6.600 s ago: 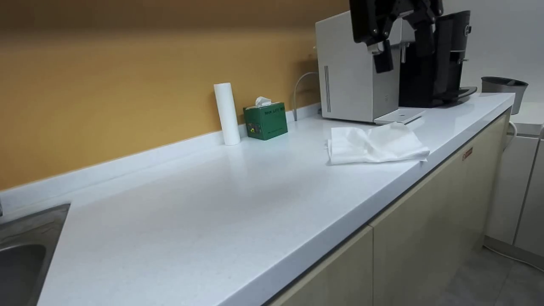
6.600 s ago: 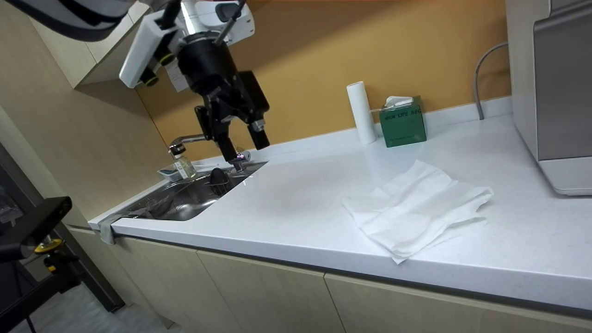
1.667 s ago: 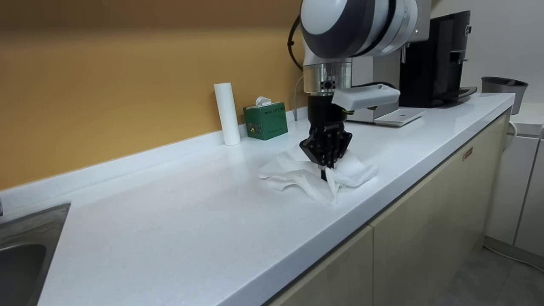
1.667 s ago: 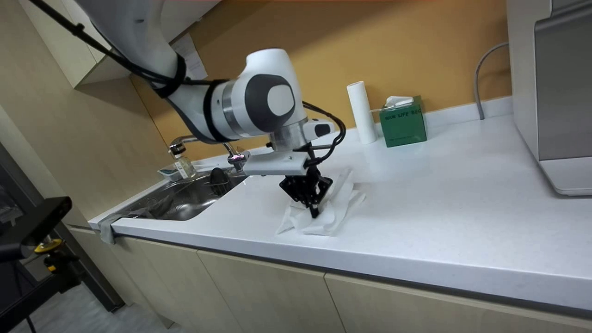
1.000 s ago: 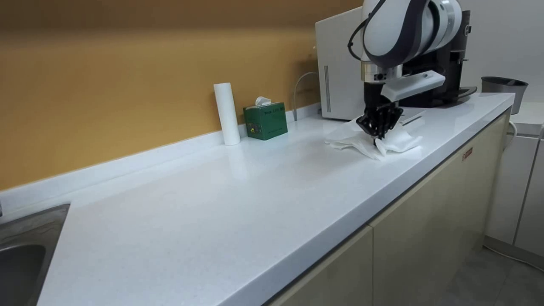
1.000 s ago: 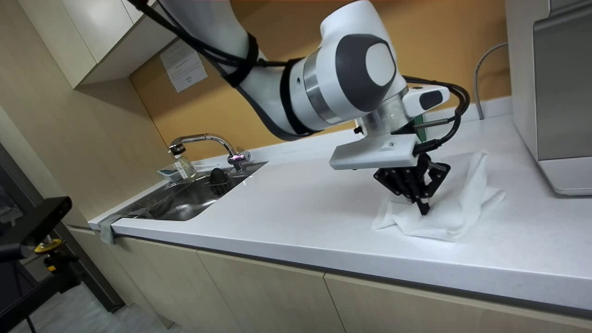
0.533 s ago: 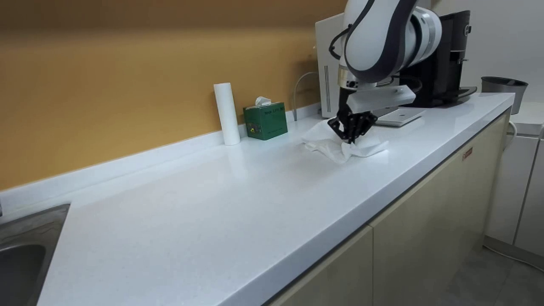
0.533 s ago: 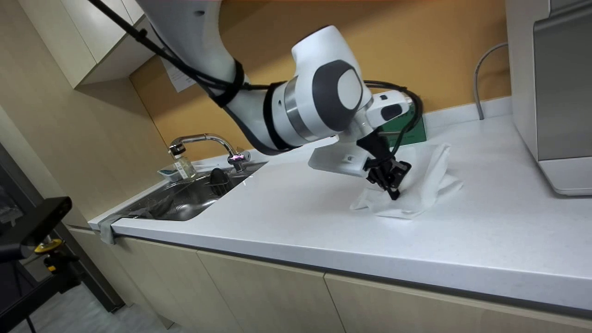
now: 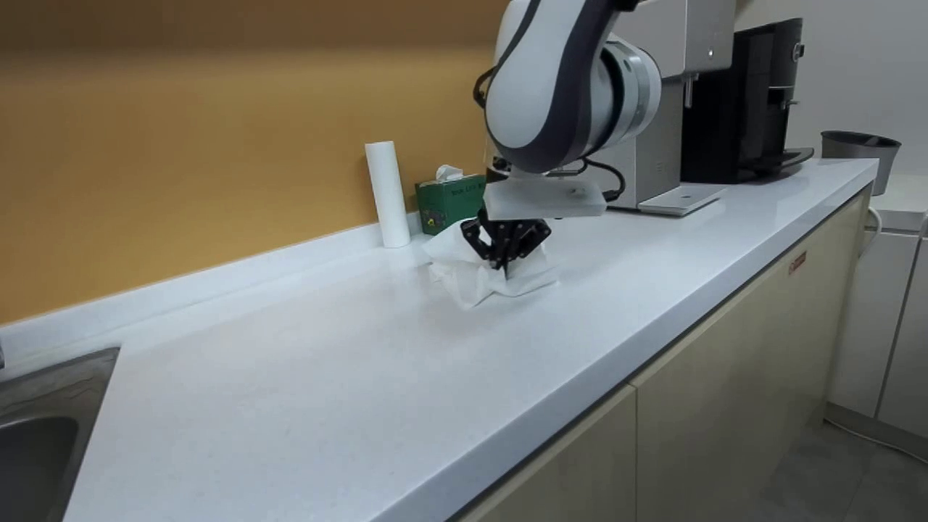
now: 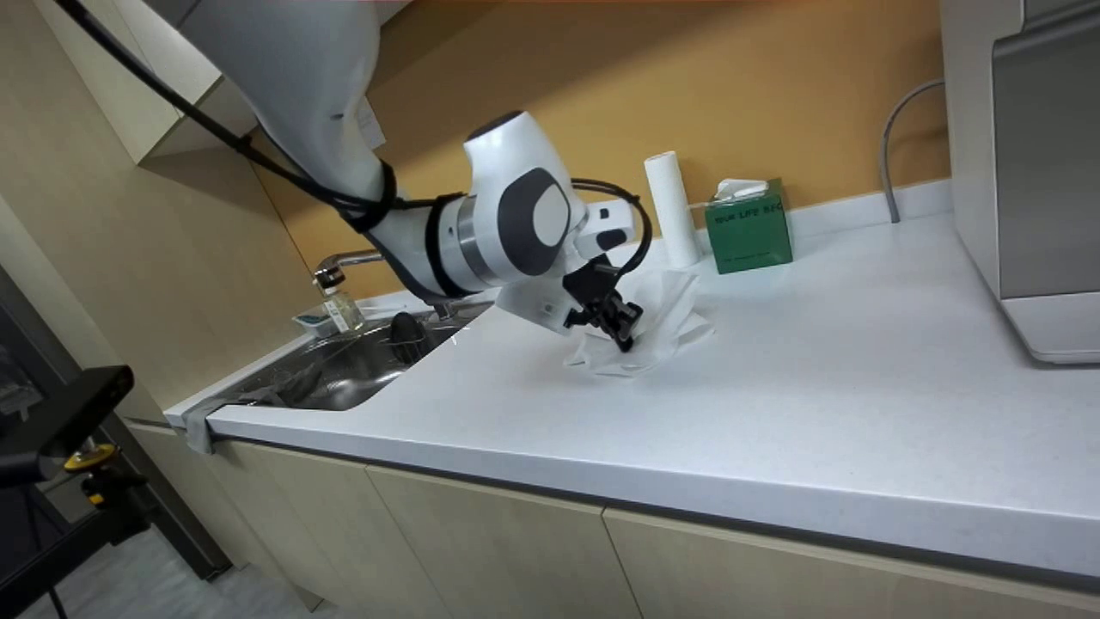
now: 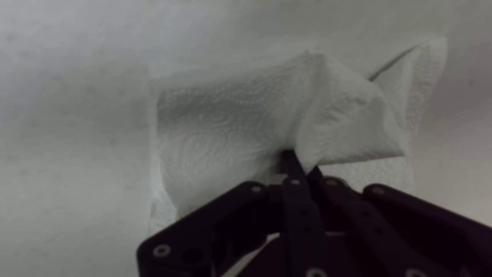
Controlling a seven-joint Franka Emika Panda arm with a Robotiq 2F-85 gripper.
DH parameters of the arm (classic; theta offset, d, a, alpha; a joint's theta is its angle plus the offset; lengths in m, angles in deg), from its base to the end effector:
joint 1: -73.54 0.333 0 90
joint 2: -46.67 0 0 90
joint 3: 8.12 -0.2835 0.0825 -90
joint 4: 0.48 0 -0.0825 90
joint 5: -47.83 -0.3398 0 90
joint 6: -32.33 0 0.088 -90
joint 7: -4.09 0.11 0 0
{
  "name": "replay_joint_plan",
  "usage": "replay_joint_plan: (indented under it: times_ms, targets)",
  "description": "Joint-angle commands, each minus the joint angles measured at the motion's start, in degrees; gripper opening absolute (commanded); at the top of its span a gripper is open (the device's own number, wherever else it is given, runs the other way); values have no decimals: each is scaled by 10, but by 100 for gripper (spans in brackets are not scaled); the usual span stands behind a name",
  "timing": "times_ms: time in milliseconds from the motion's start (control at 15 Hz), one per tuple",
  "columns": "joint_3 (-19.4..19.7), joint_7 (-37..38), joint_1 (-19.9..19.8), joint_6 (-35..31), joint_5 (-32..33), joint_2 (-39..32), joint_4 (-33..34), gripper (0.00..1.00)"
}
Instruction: Use the cloth to clean the surface
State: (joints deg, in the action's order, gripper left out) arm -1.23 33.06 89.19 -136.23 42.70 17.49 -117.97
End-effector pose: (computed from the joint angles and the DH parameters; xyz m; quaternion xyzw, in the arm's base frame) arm 0.5823 0.0871 0.2346 -0.9607 0.2000 -0.1853 0.0526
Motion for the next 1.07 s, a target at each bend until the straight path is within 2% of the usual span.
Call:
replay_joint_plan:
  times_ms: [0, 200, 267, 467, 733, 1000]
  targets:
    - [-51, -17, -3, 76, -28, 2, 4, 1]
    - [-41, -4, 5, 169, -5, 52, -23, 1]
    - [-24, 14, 12, 197, 18, 68, -35, 1]
    - [2, 32, 2, 246, 76, 94, -60, 1]
    - [39, 75, -20, 251, 139, 94, -70, 1]
    - [47, 103, -42, 245, 149, 75, -52, 1]
